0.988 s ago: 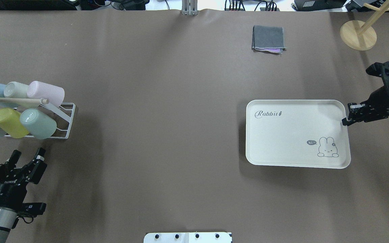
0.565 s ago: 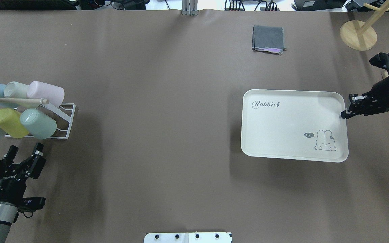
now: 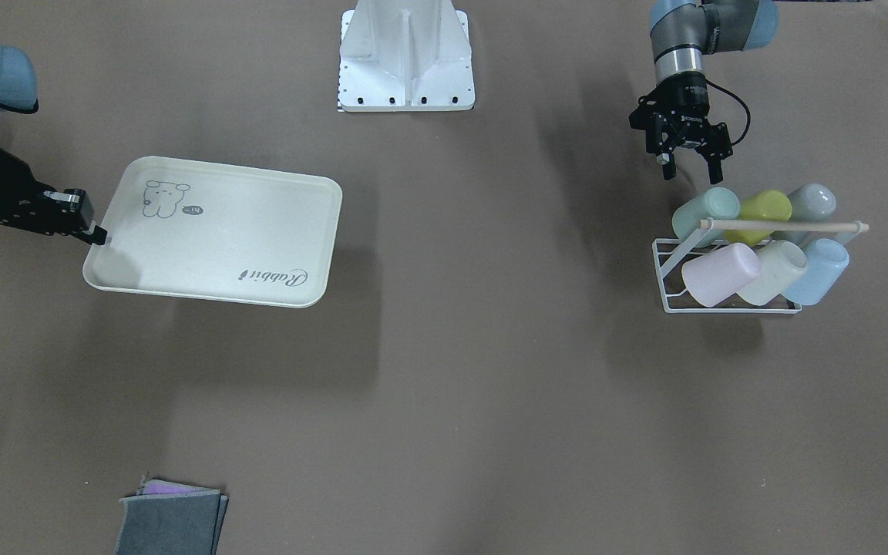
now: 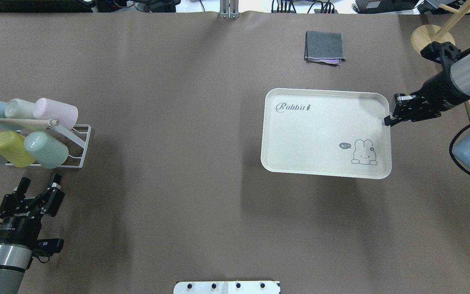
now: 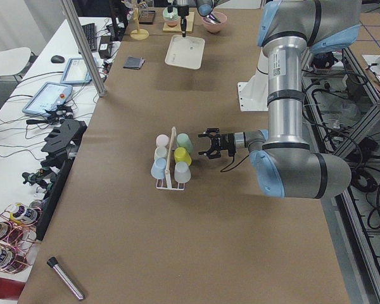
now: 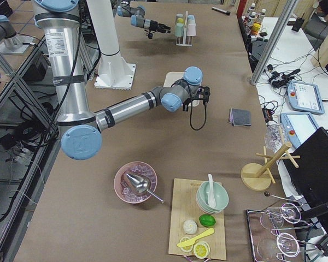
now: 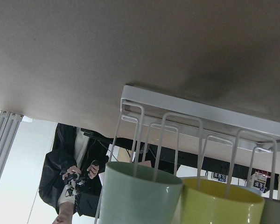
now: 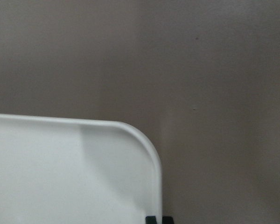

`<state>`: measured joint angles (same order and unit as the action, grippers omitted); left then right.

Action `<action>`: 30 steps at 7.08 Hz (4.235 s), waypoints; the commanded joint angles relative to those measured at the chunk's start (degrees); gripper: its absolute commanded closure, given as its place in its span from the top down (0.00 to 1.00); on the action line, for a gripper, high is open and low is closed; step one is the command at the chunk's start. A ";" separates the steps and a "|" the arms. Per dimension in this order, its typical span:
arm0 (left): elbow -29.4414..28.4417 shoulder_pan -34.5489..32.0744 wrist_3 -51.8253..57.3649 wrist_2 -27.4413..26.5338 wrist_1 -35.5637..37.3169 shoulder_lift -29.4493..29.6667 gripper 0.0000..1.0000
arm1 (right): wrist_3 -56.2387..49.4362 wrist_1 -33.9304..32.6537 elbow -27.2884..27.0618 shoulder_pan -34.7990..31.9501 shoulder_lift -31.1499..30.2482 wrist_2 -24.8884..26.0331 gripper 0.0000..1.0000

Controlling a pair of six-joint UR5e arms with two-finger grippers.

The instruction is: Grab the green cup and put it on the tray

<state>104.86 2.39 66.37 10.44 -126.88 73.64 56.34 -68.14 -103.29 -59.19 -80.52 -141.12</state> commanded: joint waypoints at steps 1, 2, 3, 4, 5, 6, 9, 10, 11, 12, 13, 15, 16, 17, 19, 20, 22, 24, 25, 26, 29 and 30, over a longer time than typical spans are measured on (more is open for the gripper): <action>-0.18 -0.80 0.08 0.02 0.14 0.63 0.98 | 2.19 0.02 4.21 2.84 7.01 -0.03 0.00; -0.27 -1.50 0.08 0.02 0.14 0.80 0.98 | 2.98 -0.06 7.11 4.16 10.96 -0.03 0.00; -0.44 -2.21 0.08 0.02 0.14 0.80 0.98 | 3.07 -0.15 10.88 5.48 15.08 -0.03 0.00; -1.66 -2.39 -0.18 0.10 0.14 0.89 0.97 | 4.20 -0.24 14.40 6.53 18.61 -0.03 0.00; -2.11 -2.48 -0.19 0.89 0.14 1.07 0.98 | 5.17 -0.24 16.96 7.50 21.16 -0.03 0.00; -2.03 -2.48 -0.27 1.59 0.14 1.07 0.97 | 6.83 -0.24 19.42 8.99 23.54 -0.03 0.00; -2.03 -2.57 -0.27 1.77 0.14 1.51 0.97 | 9.31 0.02 20.23 15.05 26.99 2.67 0.00; -2.12 -2.65 -0.19 1.95 0.14 1.77 0.97 | 9.40 0.02 20.15 16.64 27.08 4.61 0.00; -2.03 -2.91 -0.19 2.47 0.14 1.86 0.97 | 9.31 0.11 20.23 17.61 27.25 5.58 0.00; -2.12 -2.92 -0.19 2.56 0.14 2.29 0.97 | 9.40 0.11 20.32 18.32 27.52 6.46 0.00; -2.12 -3.00 -0.27 2.57 0.14 2.82 0.96 | 9.31 0.11 20.93 19.19 27.61 8.30 0.00; -2.20 -3.97 -0.27 3.88 0.14 3.79 0.91 | 9.31 1.33 23.12 19.55 27.78 9.11 0.00; -2.29 -4.41 -0.27 3.88 0.14 3.79 0.89 | 9.40 1.34 23.31 19.64 27.78 9.11 0.00; -2.47 -4.67 -0.27 3.88 0.14 3.79 0.90 | 9.31 1.95 23.31 19.64 27.78 9.11 0.24; -3.43 -5.29 -0.36 3.53 0.14 3.79 0.95 | 9.75 2.57 23.05 19.55 27.78 9.98 1.00; -3.43 -5.73 -0.28 3.27 0.14 4.23 0.96 | 9.84 2.57 22.35 19.20 27.70 9.99 1.00; -4.66 -6.87 -0.27 3.18 0.14 5.81 0.97 | 9.41 2.57 17.02 15.79 22.72 9.29 1.00; -4.75 -7.31 -0.27 3.35 0.14 5.90 0.96 | 6.35 2.14 11.65 10.62 15.86 8.24 1.00; -4.75 -7.57 -0.27 3.79 0.14 5.90 0.91 | 1.80 1.87 10.32 7.72 13.74 8.14 1.00; -4.75 -7.58 -0.27 3.97 0.14 5.90 0.86 | -1.81 1.78 9.08 5.34 10.76 8.32 1.00; -5.01 -7.58 -0.27 4.15 0.14 6.78 0.95 | -9.00 0.02 2.23 -1.60 0.50 8.58 1.00; -5.80 -7.58 -0.27 3.97 0.14 7.04 0.97 | -12.62 -0.06 -0.83 -2.93 -5.64 9.19 1.00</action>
<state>99.74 -5.18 66.09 14.51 -126.74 80.30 48.50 -67.97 -100.75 -59.92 -79.42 -132.50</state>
